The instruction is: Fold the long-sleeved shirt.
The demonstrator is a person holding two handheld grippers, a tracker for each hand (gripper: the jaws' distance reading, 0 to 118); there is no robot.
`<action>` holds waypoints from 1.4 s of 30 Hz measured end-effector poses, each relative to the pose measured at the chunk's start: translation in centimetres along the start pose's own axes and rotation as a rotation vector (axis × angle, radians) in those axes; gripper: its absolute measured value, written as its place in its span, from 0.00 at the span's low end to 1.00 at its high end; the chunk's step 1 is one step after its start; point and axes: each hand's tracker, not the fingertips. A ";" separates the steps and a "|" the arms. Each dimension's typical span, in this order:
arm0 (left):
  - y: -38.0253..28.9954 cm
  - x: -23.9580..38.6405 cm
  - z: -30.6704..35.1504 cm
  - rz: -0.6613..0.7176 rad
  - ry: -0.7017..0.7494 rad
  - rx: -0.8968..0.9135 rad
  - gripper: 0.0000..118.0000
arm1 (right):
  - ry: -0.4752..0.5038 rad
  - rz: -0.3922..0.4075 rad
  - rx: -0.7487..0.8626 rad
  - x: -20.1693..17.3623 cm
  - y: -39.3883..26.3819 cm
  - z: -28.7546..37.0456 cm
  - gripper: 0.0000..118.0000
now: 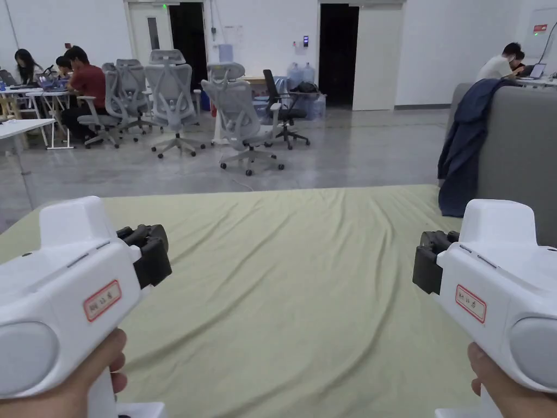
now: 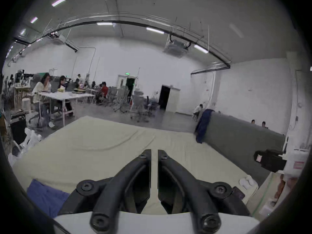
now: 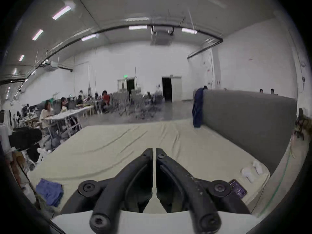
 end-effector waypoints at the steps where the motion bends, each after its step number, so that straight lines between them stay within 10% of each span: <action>1: -0.1 -0.2 0.4 -0.013 0.008 0.028 0.05 | -0.004 -0.004 0.022 0.5 0.1 0.5 0.06; 9: -0.1 1.7 2.0 -0.108 0.127 0.124 0.10 | 0.022 -0.020 0.044 2.0 0.6 1.4 0.05; 11: 0.1 3.2 3.0 -0.137 0.096 0.144 0.56 | 0.074 -0.013 0.073 1.5 1.2 1.7 0.14; 12: 0.0 3.5 3.1 -0.173 0.099 0.146 1.00 | 0.098 -0.004 0.084 1.5 1.3 1.7 0.47; 14: 0.0 4.1 3.9 -0.172 0.056 0.163 0.98 | 0.135 -0.025 0.072 1.2 1.4 1.1 1.00; 42: 0.4 1.2 4.8 -0.157 0.139 0.137 1.00 | 0.040 0.070 0.018 -2.8 0.5 0.7 1.00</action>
